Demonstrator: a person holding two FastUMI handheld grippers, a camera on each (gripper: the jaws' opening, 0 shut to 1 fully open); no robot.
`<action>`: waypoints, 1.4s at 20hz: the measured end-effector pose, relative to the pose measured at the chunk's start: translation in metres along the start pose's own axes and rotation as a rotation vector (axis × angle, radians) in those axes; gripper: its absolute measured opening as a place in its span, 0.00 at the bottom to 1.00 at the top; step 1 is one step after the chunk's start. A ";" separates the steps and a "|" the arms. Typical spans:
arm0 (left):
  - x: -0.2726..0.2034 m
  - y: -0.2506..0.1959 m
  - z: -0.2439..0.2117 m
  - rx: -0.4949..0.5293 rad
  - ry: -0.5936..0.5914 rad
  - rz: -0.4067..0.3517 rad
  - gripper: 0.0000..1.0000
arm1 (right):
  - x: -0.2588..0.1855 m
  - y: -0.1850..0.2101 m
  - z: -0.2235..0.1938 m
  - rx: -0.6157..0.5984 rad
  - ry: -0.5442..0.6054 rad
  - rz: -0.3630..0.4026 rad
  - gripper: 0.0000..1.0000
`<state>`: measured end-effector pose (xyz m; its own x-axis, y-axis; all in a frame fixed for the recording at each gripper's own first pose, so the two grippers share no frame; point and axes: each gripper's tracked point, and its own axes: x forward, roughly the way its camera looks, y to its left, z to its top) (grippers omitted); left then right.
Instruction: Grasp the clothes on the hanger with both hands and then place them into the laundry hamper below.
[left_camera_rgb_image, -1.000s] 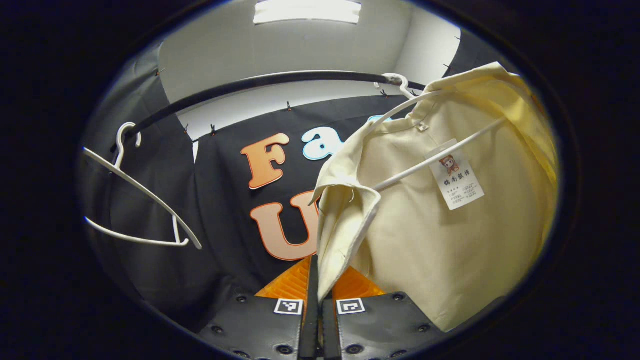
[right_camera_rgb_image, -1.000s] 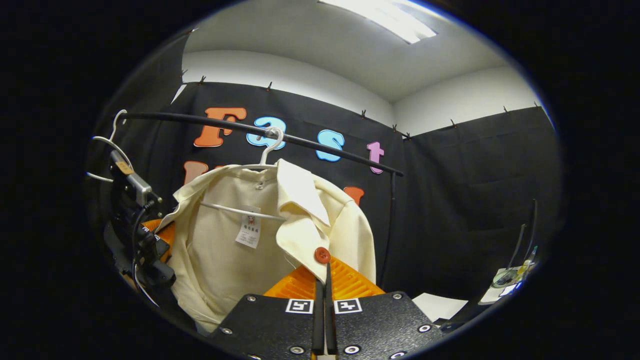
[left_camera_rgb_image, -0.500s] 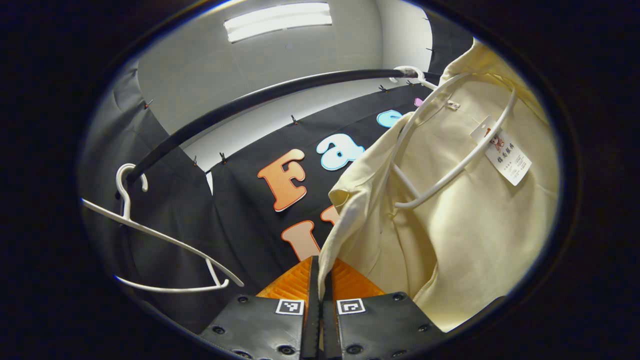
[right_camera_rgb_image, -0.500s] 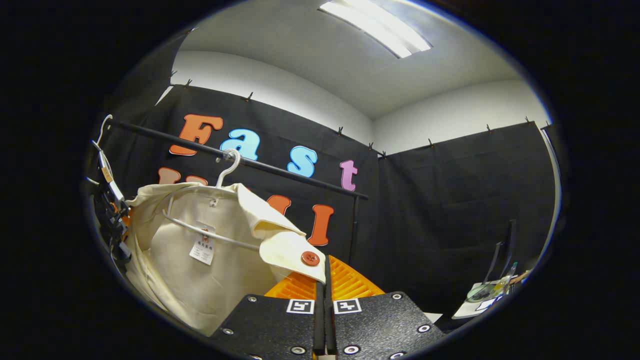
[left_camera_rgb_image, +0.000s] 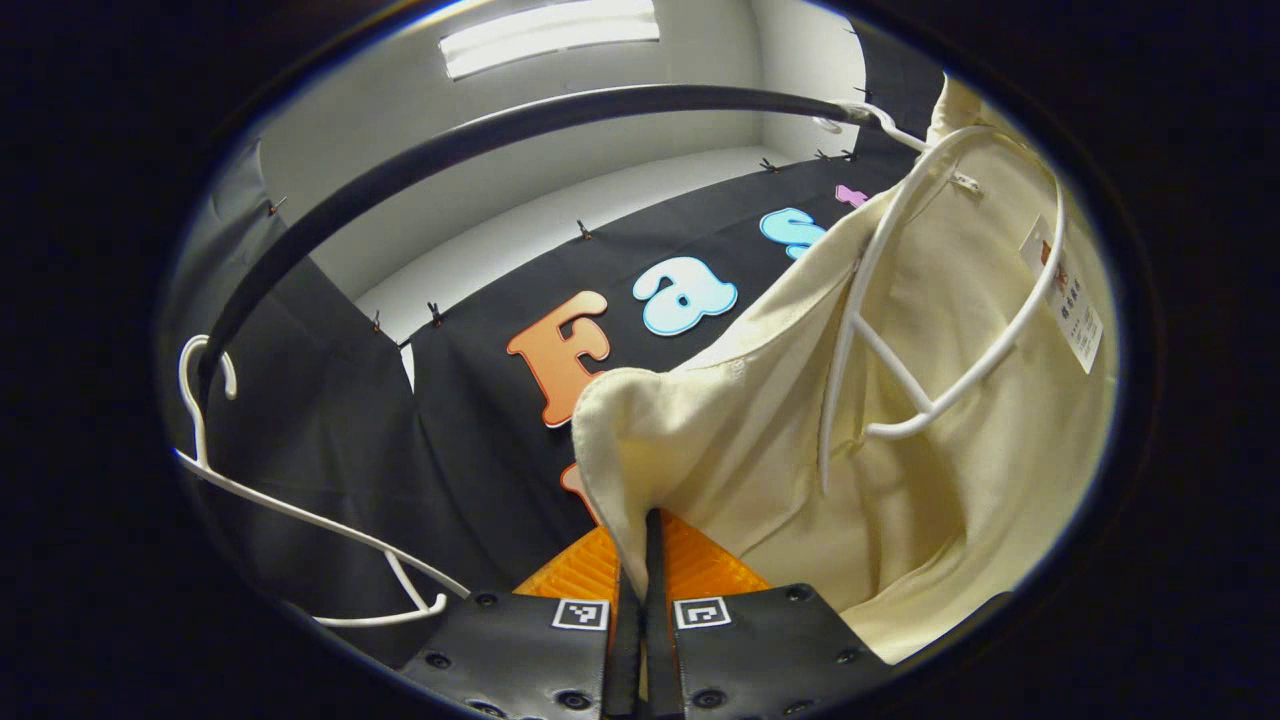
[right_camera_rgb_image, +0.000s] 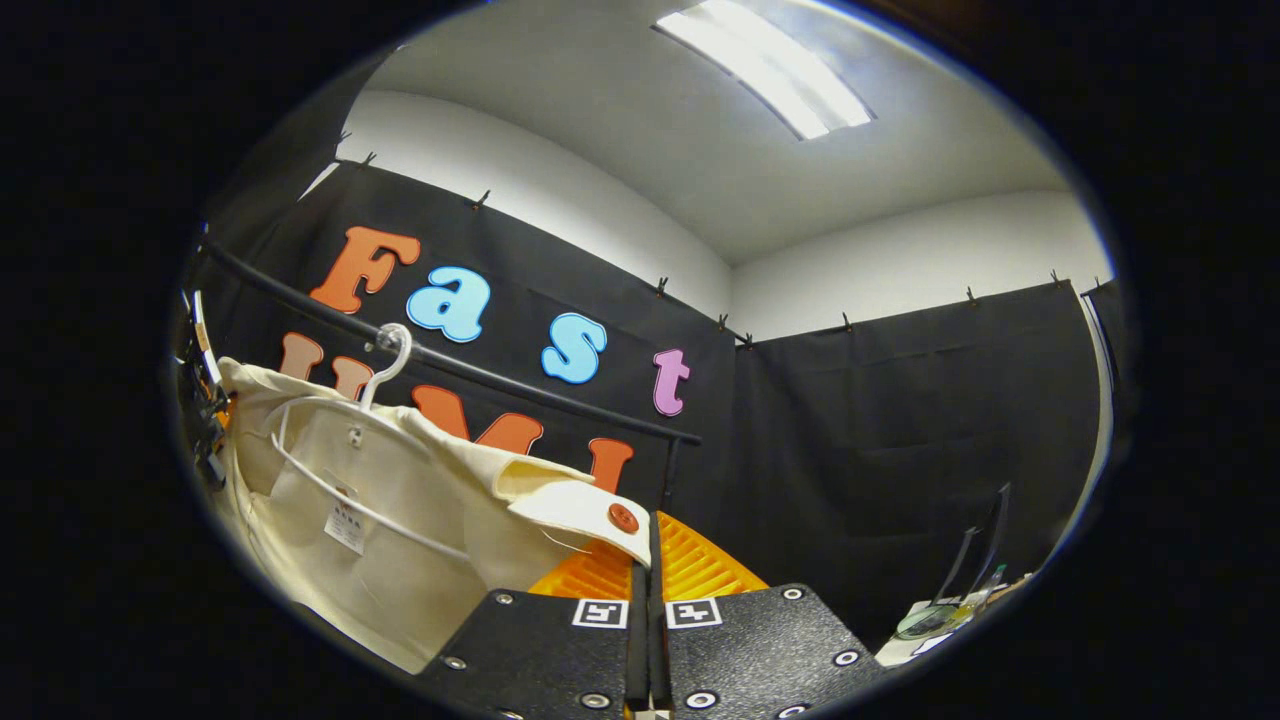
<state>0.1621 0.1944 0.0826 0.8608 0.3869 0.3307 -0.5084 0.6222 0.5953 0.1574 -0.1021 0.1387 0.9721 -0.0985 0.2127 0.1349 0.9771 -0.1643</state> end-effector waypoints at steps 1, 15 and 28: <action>0.005 -0.001 0.000 -0.014 0.003 0.000 0.10 | 0.009 -0.004 0.002 0.003 -0.002 -0.003 0.00; 0.023 -0.053 -0.028 -0.263 0.075 -0.105 0.10 | 0.118 -0.011 -0.080 0.120 0.135 -0.021 0.00; -0.024 -0.073 -0.067 -0.278 0.158 -0.146 0.10 | 0.062 -0.003 -0.178 0.192 0.288 -0.029 0.00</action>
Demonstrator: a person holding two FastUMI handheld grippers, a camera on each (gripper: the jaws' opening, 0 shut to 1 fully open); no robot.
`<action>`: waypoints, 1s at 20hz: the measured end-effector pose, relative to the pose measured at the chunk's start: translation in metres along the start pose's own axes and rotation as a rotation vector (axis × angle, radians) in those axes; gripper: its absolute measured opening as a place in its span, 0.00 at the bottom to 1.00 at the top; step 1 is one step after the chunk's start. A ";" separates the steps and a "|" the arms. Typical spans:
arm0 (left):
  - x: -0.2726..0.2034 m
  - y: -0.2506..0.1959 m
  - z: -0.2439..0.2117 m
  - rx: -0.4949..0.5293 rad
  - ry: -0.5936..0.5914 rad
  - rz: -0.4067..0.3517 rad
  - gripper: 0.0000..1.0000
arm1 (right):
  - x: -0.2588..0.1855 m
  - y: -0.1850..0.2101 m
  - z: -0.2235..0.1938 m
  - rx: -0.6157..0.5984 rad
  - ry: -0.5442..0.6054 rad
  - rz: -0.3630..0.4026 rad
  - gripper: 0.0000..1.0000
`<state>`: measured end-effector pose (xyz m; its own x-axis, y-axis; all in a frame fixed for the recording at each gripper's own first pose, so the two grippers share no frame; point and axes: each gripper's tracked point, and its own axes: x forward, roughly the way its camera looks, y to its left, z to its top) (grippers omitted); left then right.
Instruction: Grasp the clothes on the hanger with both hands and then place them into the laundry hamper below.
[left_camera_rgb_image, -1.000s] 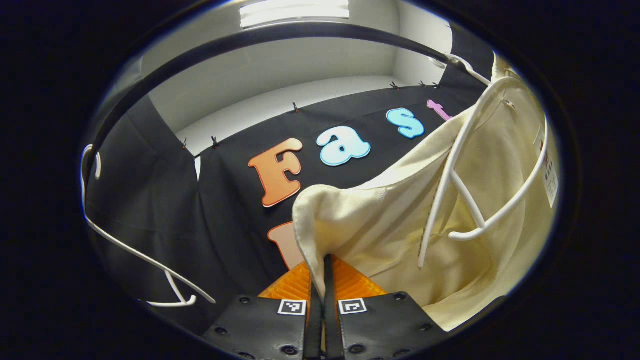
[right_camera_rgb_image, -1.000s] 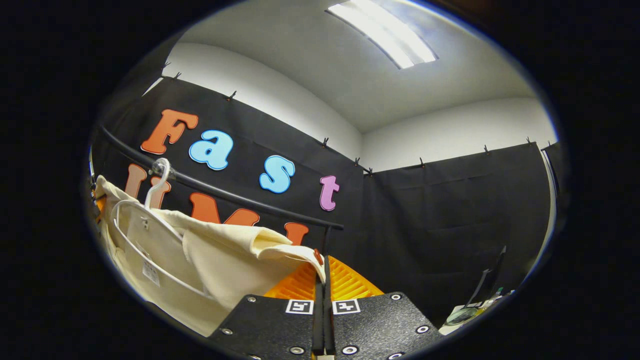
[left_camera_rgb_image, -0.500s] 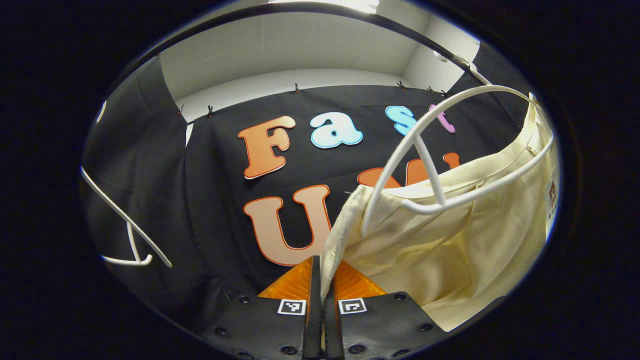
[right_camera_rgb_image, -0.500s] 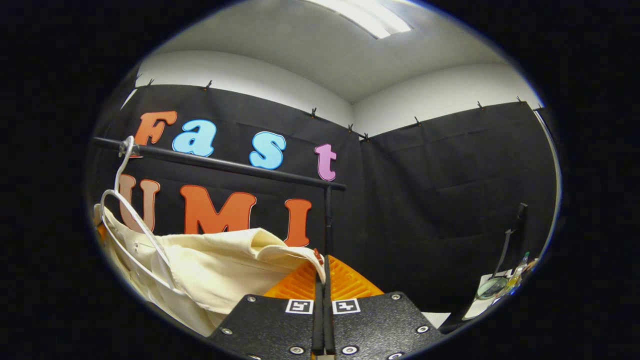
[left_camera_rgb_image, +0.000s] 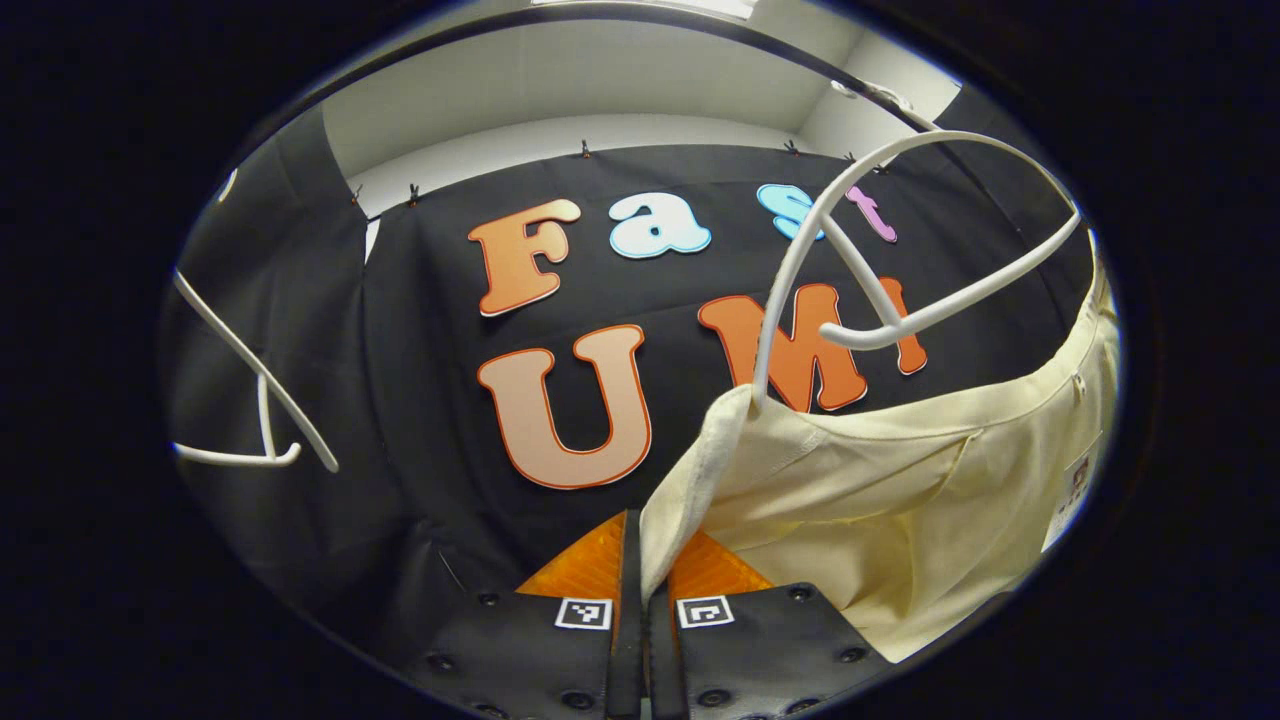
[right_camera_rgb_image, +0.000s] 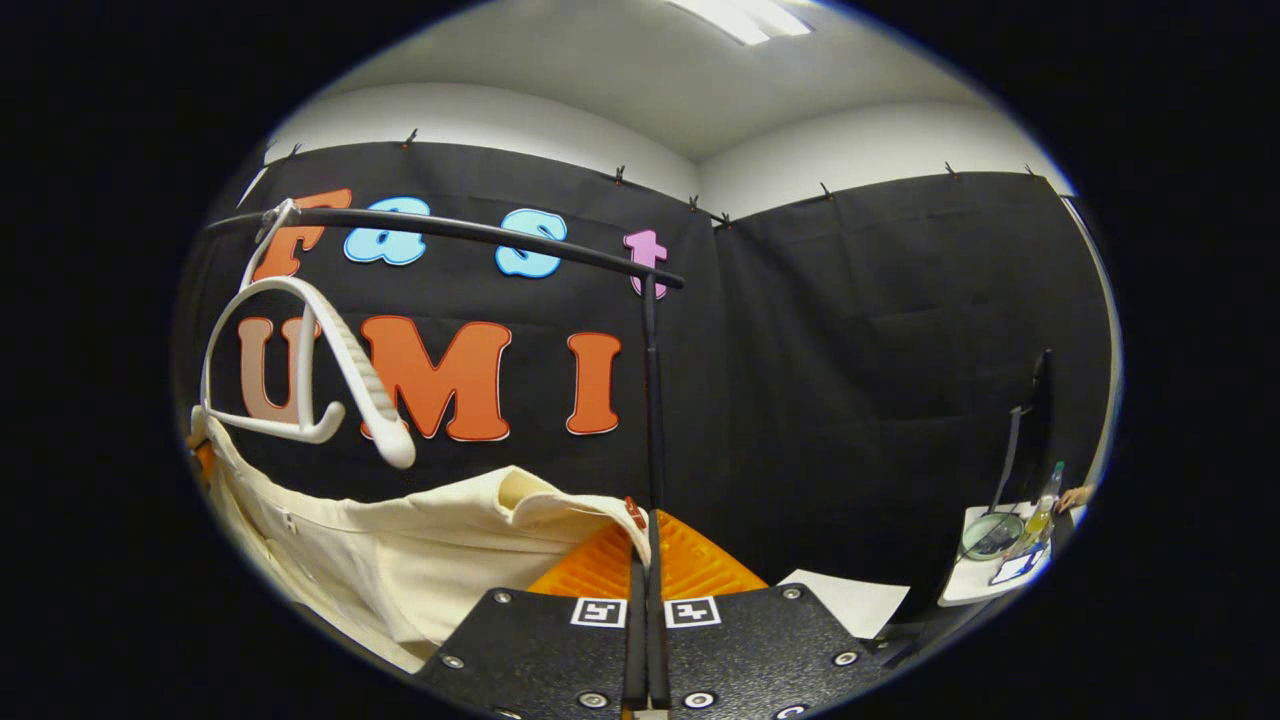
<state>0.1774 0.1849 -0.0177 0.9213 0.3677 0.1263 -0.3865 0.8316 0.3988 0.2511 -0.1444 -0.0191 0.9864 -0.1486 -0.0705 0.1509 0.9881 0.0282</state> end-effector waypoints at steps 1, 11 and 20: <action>-0.007 0.002 0.003 0.006 -0.007 -0.001 0.10 | -0.010 -0.001 -0.001 -0.003 -0.010 -0.005 0.00; -0.089 0.038 0.020 -0.054 0.030 -0.001 0.10 | -0.123 0.018 0.030 -0.047 -0.070 0.090 0.00; -0.168 0.012 0.013 -0.197 0.115 -0.124 0.11 | -0.202 0.096 0.018 -0.021 -0.042 0.295 0.00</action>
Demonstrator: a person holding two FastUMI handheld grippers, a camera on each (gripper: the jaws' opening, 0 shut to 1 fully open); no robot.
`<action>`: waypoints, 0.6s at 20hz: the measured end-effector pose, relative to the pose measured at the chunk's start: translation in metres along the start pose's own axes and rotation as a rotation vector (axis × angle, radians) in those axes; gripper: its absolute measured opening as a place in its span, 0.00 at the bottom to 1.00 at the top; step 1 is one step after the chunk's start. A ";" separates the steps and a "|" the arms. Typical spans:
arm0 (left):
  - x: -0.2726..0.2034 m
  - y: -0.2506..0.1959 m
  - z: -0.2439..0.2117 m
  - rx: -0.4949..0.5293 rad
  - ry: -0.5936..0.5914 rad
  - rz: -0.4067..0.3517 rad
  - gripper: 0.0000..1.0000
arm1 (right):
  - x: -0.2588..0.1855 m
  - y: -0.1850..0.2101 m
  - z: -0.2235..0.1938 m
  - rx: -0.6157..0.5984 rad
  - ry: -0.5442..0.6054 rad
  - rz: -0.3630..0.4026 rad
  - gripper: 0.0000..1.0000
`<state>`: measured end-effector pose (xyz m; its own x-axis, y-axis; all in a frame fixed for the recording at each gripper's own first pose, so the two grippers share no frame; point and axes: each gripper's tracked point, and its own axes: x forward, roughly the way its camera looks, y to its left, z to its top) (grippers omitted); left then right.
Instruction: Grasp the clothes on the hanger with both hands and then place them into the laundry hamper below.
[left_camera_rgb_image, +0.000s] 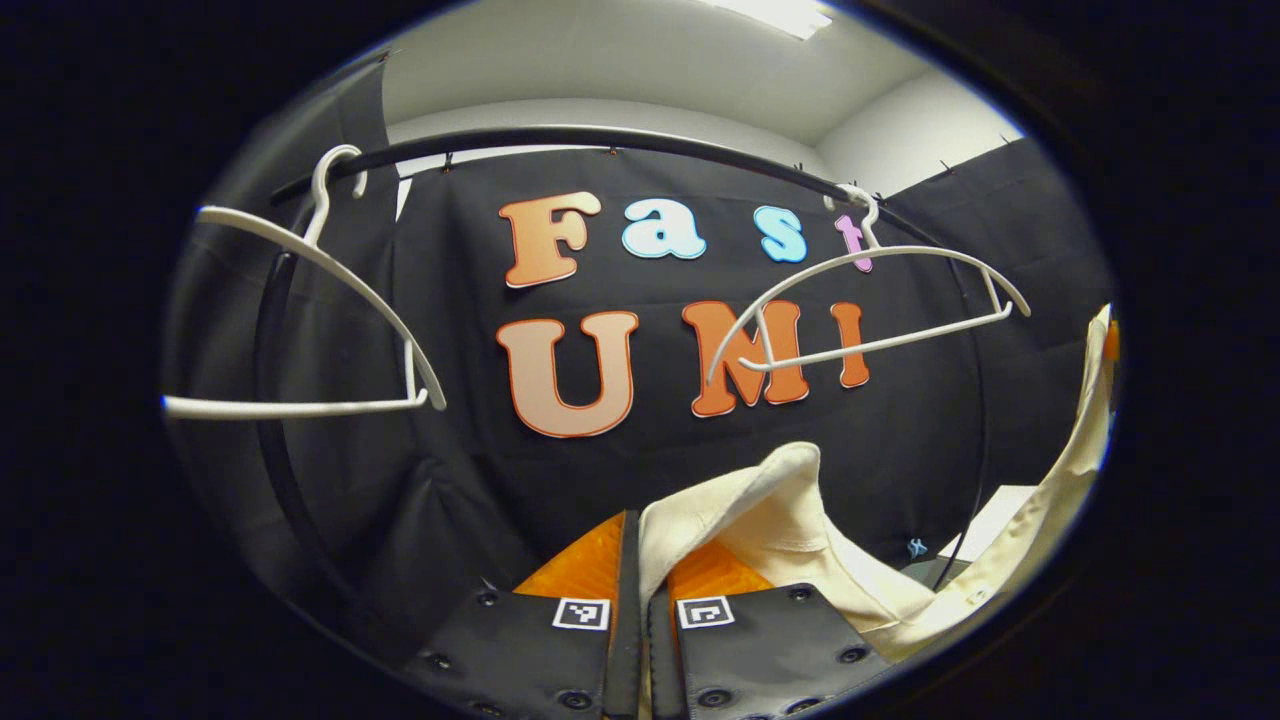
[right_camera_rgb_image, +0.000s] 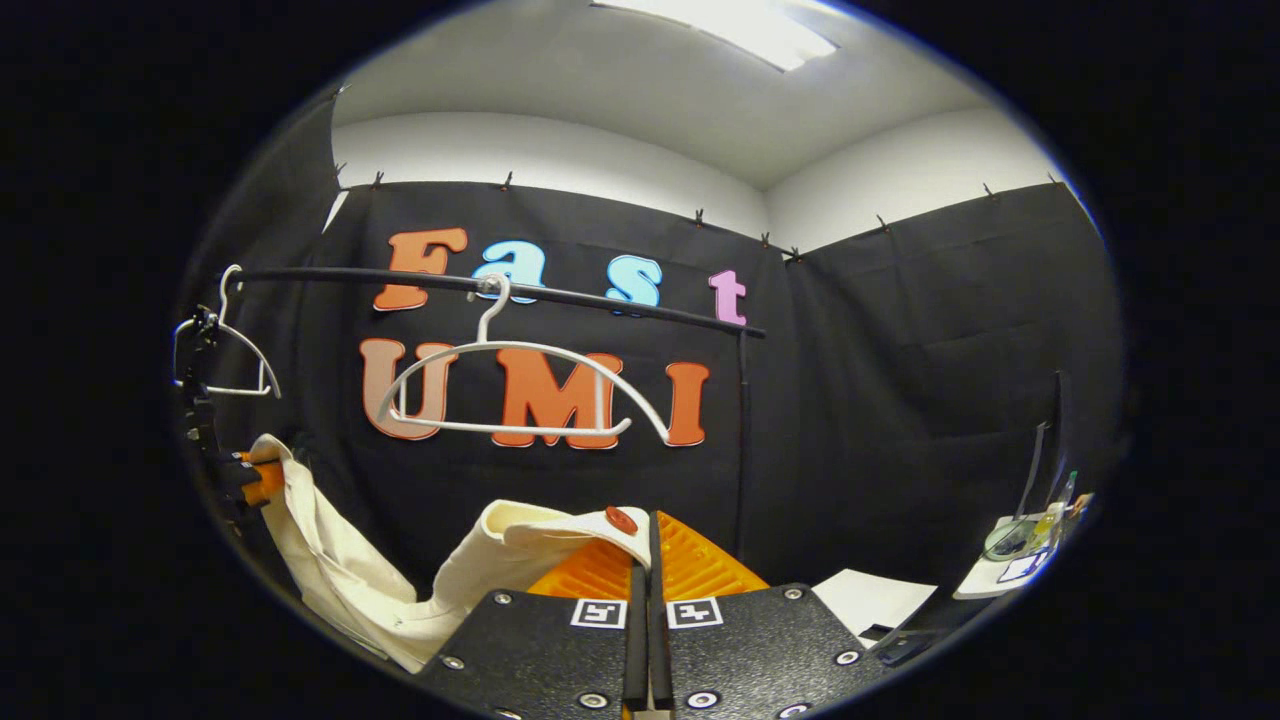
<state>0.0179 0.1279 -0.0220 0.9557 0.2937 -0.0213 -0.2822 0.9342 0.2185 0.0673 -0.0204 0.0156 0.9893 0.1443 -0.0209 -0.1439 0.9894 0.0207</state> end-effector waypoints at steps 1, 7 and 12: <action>-0.005 -0.009 -0.006 -0.032 0.008 -0.028 0.11 | -0.002 0.014 -0.010 0.006 0.014 0.032 0.00; -0.033 -0.048 -0.062 -0.220 0.153 -0.178 0.13 | -0.014 0.075 -0.077 0.021 0.148 0.170 0.01; -0.052 -0.065 -0.094 -0.186 0.221 -0.233 0.13 | -0.025 0.109 -0.133 0.048 0.273 0.220 0.00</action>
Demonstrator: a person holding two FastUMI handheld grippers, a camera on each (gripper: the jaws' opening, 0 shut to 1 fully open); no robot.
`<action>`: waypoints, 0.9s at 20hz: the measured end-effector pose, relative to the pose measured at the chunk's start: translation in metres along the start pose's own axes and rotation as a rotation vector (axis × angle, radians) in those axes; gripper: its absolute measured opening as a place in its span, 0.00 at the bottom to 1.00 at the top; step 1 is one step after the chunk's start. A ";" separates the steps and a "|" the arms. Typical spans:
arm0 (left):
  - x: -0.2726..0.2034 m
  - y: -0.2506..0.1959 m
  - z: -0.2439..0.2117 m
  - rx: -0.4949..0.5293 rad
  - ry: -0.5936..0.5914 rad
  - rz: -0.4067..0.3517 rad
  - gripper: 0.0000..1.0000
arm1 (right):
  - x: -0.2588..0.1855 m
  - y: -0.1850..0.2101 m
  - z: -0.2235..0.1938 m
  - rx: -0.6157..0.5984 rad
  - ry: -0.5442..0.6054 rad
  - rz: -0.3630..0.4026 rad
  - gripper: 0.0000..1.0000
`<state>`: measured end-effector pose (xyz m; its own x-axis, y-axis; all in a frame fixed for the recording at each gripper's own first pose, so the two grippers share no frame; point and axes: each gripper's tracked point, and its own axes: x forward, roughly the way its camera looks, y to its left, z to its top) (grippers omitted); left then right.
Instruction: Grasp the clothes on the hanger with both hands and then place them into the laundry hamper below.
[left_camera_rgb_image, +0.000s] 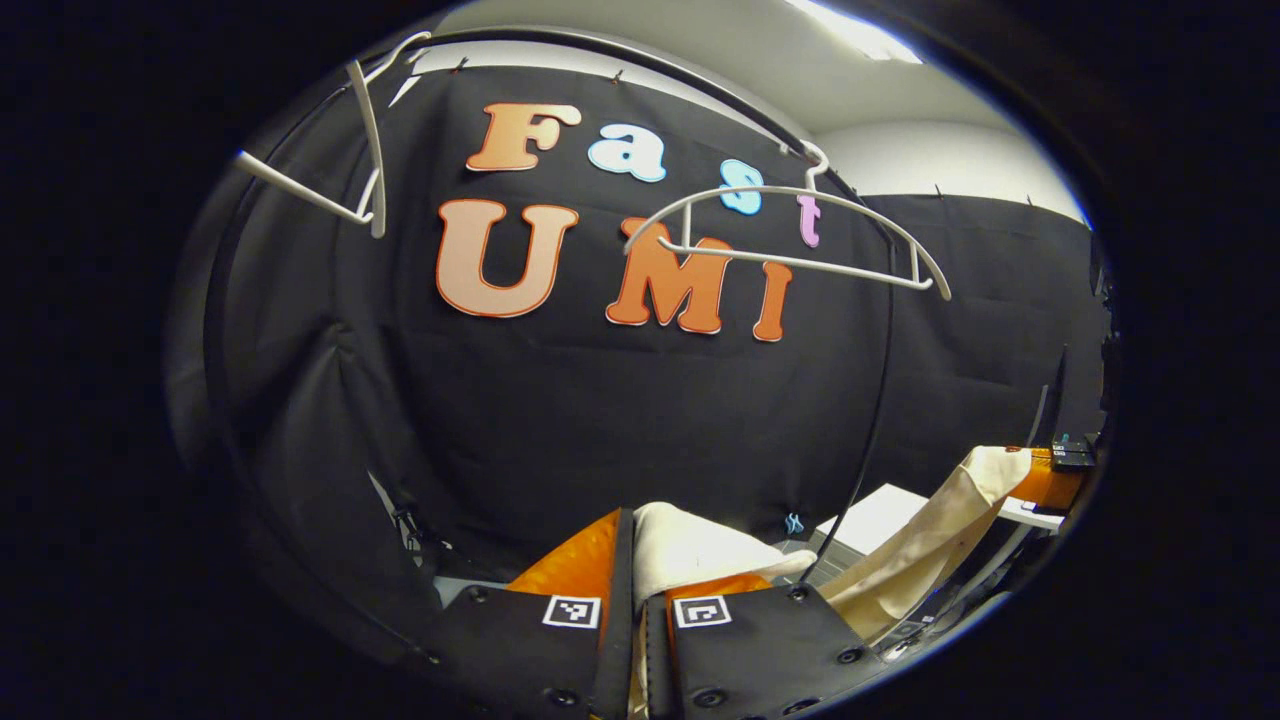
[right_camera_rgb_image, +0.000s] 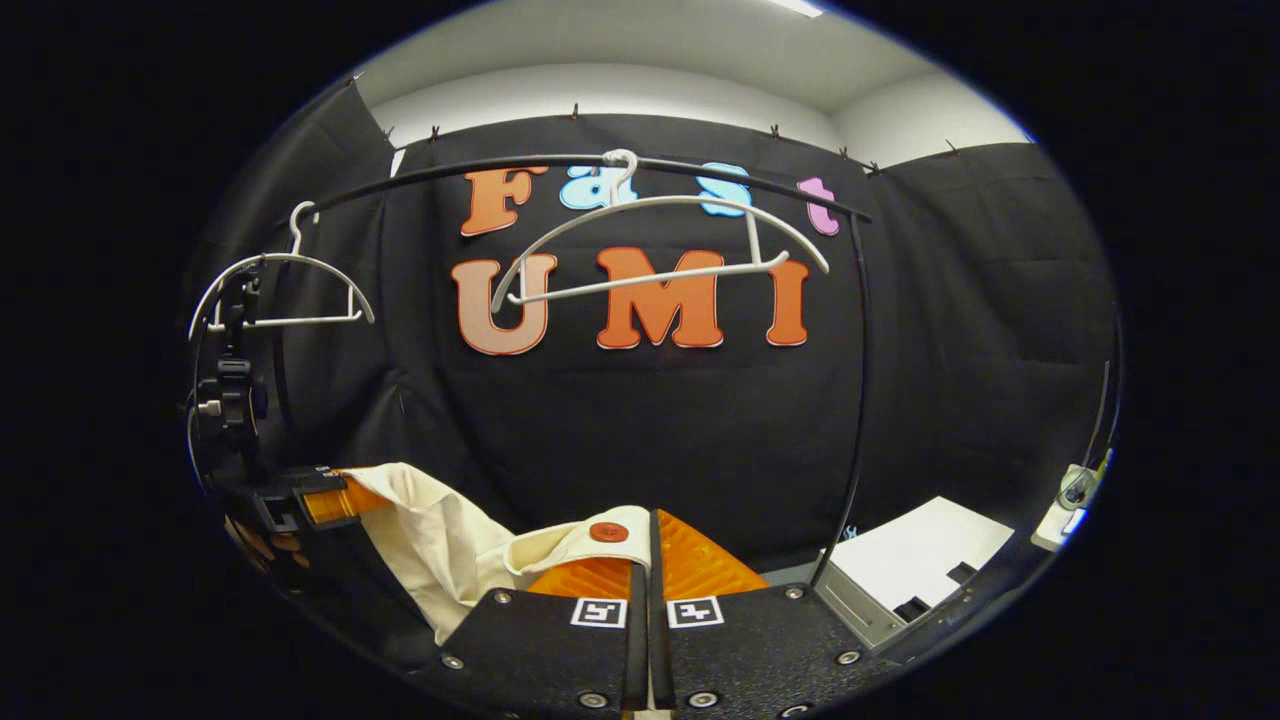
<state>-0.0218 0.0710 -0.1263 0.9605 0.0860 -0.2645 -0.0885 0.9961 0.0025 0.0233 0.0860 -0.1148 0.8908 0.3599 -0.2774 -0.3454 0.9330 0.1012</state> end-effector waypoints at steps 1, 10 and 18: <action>0.001 -0.006 -0.008 0.013 0.014 -0.011 0.13 | 0.003 0.000 -0.010 0.013 0.022 0.002 0.01; 0.014 -0.018 -0.086 -0.024 0.217 -0.018 0.13 | 0.030 0.009 -0.089 0.068 0.221 0.010 0.01; 0.023 -0.022 -0.158 0.020 0.405 -0.001 0.13 | 0.054 0.024 -0.172 0.095 0.445 0.024 0.04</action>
<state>-0.0397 0.0479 -0.2844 0.7785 0.0736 -0.6233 -0.0783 0.9967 0.0199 0.0120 0.1268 -0.2918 0.6621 0.3638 -0.6551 -0.3174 0.9281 0.1946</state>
